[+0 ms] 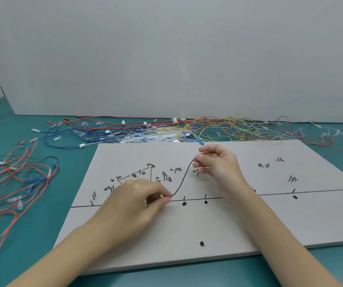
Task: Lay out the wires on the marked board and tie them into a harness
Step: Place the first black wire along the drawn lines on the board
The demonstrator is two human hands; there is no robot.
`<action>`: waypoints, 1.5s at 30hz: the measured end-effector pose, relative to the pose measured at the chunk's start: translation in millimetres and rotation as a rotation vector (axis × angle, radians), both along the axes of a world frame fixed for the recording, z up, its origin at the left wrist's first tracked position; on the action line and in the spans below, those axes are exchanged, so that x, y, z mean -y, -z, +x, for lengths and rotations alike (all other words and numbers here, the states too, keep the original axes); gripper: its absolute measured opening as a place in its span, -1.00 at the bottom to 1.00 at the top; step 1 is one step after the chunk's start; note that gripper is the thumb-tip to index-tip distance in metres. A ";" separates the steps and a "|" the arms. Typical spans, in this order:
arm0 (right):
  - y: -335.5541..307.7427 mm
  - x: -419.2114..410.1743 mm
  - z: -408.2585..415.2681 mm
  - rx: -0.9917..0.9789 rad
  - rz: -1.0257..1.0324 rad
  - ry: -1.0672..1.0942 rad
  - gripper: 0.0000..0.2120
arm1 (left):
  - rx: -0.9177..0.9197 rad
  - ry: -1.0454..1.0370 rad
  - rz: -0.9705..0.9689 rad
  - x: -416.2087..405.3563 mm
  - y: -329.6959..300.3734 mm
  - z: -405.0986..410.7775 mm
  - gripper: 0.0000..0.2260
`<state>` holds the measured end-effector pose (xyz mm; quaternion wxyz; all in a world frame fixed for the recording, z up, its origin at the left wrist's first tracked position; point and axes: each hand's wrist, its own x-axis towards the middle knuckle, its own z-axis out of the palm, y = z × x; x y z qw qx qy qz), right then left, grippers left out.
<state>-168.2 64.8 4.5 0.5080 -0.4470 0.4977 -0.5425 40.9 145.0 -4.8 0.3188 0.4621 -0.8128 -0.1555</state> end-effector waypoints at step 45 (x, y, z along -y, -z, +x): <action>21.3 4.3 43.3 -0.632 -0.173 -0.206 -0.88 | 0.027 0.059 0.313 -7.2 -11.1 1.1 -0.92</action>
